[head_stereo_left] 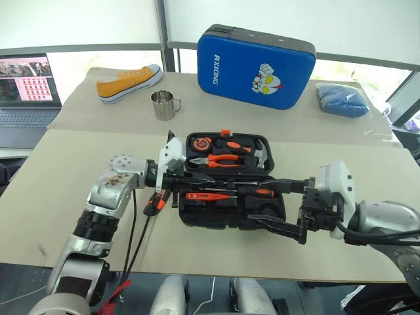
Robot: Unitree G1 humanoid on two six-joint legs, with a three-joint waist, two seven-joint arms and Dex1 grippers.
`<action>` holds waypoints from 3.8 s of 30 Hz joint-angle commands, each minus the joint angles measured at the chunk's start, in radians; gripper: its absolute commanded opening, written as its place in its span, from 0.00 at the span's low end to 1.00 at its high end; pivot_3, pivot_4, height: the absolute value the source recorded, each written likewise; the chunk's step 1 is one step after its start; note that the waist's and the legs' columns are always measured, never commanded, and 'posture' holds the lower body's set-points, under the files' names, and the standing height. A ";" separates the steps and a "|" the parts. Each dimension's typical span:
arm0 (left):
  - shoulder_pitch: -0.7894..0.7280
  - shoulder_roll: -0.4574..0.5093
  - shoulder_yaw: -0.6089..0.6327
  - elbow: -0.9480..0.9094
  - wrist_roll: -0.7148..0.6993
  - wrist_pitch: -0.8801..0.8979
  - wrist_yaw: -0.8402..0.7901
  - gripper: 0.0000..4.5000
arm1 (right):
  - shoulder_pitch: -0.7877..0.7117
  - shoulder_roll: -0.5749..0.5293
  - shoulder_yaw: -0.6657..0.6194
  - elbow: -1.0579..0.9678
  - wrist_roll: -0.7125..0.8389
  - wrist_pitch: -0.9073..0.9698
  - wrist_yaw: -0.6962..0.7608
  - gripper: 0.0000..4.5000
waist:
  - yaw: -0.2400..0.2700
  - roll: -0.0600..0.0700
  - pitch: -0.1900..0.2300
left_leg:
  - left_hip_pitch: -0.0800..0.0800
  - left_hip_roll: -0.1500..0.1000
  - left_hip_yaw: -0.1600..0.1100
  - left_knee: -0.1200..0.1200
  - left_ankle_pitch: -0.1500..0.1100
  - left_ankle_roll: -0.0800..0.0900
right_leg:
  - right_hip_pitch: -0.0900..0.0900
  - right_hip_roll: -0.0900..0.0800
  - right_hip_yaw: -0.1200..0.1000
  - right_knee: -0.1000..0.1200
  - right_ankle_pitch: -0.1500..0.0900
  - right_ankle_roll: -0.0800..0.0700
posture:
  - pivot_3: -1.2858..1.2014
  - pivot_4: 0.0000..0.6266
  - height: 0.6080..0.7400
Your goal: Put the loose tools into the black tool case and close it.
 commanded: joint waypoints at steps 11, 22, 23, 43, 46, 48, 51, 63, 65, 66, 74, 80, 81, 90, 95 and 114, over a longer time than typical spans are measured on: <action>0.004 0.004 -0.083 0.095 0.102 -0.178 -0.022 0.02 | -0.018 0.005 -0.025 -0.010 0.029 0.007 -0.037 1.00 | -0.001 0.000 0.000 | 0.000 0.000 0.000 0.000 0.000 0.000 | 0.000 0.000 0.000 0.000 0.000 0.000 | 0.52 0.24 0.99; -0.032 -0.007 -0.123 0.215 0.182 -0.292 -0.022 0.02 | -0.038 0.002 -0.024 -0.037 0.088 0.024 -0.080 1.00 | -0.001 0.001 0.000 | 0.001 0.000 0.000 0.000 0.000 0.000 | 0.001 0.000 0.000 0.000 0.000 0.000 | 0.52 0.24 0.99; -0.035 -0.008 -0.126 0.224 0.185 -0.297 -0.027 0.02 | -0.041 0.002 -0.025 -0.038 0.093 0.027 -0.083 1.00 | -0.001 0.001 -0.001 | 0.001 0.000 0.000 0.000 0.000 0.000 | 0.002 0.000 0.000 0.000 0.000 0.000 | 0.52 0.24 0.99; -0.071 -0.047 -0.155 0.307 0.237 -0.373 -0.026 0.02 | -0.028 -0.002 -0.038 -0.008 0.123 0.025 -0.086 1.00 | 0.006 0.004 -0.003 | 0.007 -0.001 0.000 0.000 0.000 0.000 | 0.009 0.000 0.000 -0.003 0.000 0.000 | 0.52 0.24 0.99; -0.077 -0.049 -0.163 0.330 0.248 -0.397 -0.037 0.02 | -0.029 -0.003 -0.038 -0.008 0.123 0.024 -0.085 1.00 | 0.006 0.004 -0.003 | 0.012 0.000 -0.001 -0.001 -0.001 0.002 | 0.017 0.000 -0.002 -0.006 0.000 0.001 | 0.52 0.24 0.99; -0.071 -0.049 -0.171 0.325 0.248 -0.401 -0.052 0.02 | -0.029 -0.004 -0.040 -0.006 0.123 0.024 -0.084 1.00 | 0.006 0.004 -0.003 | 0.013 0.000 -0.001 -0.001 -0.001 0.002 | 0.017 0.000 -0.002 -0.006 0.000 0.001 | 0.52 0.24 0.99; -0.063 -0.051 -0.175 0.315 0.248 -0.406 -0.061 0.02 | -0.027 -0.004 -0.042 -0.004 0.121 0.022 -0.084 1.00 | 0.005 0.005 -0.004 | 0.012 0.000 -0.001 -0.001 -0.001 0.002 | 0.016 0.000 -0.002 -0.006 0.000 0.001 | 0.52 0.24 0.99; -0.055 -0.051 -0.195 0.348 0.302 -0.505 -0.056 0.02 | -0.022 0.003 -0.030 -0.006 0.105 0.017 -0.083 1.00 | 0.005 0.005 -0.004 | 0.012 0.001 -0.001 -0.001 -0.001 0.002 | 0.017 -0.001 -0.002 -0.006 0.000 0.001 | 0.52 0.24 0.99; -0.054 -0.051 -0.201 0.362 0.316 -0.521 -0.053 0.02 | -0.023 0.004 -0.029 -0.006 0.105 0.017 -0.084 1.00 | 0.005 0.006 -0.005 | 0.012 0.001 -0.001 -0.001 -0.001 0.002 | 0.017 -0.001 -0.002 -0.007 0.000 0.001 | 0.52 0.24 0.99; -0.053 -0.050 -0.205 0.369 0.323 -0.531 -0.054 0.02 | -0.024 0.005 -0.028 -0.006 0.105 0.017 -0.084 1.00 | 0.005 0.007 -0.006 | 0.012 0.001 -0.001 -0.001 -0.001 0.002 | 0.017 0.000 -0.002 -0.007 0.000 0.001 | 0.52 0.24 0.99; -0.046 -0.038 -0.238 0.410 0.368 -0.592 -0.042 0.02 | -0.031 0.004 -0.019 -0.003 0.097 0.018 -0.083 1.00 | 0.002 0.012 -0.016 | 0.018 0.001 -0.001 -0.007 -0.001 0.002 | 0.023 0.000 -0.001 -0.013 0.000 0.001 | 0.52 0.24 0.99; -0.032 -0.001 -0.197 0.386 0.343 -0.514 -0.032 0.02 | -0.053 0.006 0.005 0.006 0.088 0.013 -0.069 1.00 | -0.001 0.012 -0.019 | 0.027 0.002 0.000 -0.010 -0.002 0.003 | 0.032 0.000 -0.001 -0.017 0.000 0.001 | 0.52 0.24 0.99; -0.023 0.017 -0.178 0.354 0.324 -0.490 -0.036 0.02 | -0.067 0.006 0.013 0.015 0.086 0.012 -0.061 1.00 | -0.003 0.011 -0.019 | 0.027 0.002 0.000 -0.010 -0.002 0.003 | 0.032 0.000 -0.001 -0.017 0.000 0.001 | 0.52 0.24 0.99; 0.122 0.335 0.211 -0.204 -0.069 0.099 -0.023 0.51 | -0.181 0.025 0.116 0.112 0.023 -0.007 0.048 1.00 | -0.043 0.006 -0.013 | 0.023 0.006 0.000 -0.015 -0.002 0.003 | 0.022 0.003 0.000 -0.014 -0.001 -0.002 | 0.52 0.24 0.99; 0.332 0.538 0.551 -0.326 -0.164 0.346 0.020 0.92 | -0.249 0.054 0.195 0.188 -0.039 -0.041 0.146 1.00 | -0.049 0.006 -0.010 | 0.012 0.006 0.000 -0.015 -0.002 0.003 | 0.011 0.000 -0.001 -0.014 -0.002 -0.002 | 0.52 0.24 0.99; -0.059 0.596 0.151 -0.466 -0.246 1.236 0.447 1.00 | -0.252 0.082 0.231 0.152 -0.158 -0.069 0.214 1.00 | -0.013 -0.003 -0.005 | 0.007 0.001 0.002 -0.017 -0.001 0.001 | 0.003 0.001 0.000 -0.012 0.000 -0.001 | 0.52 0.24 0.99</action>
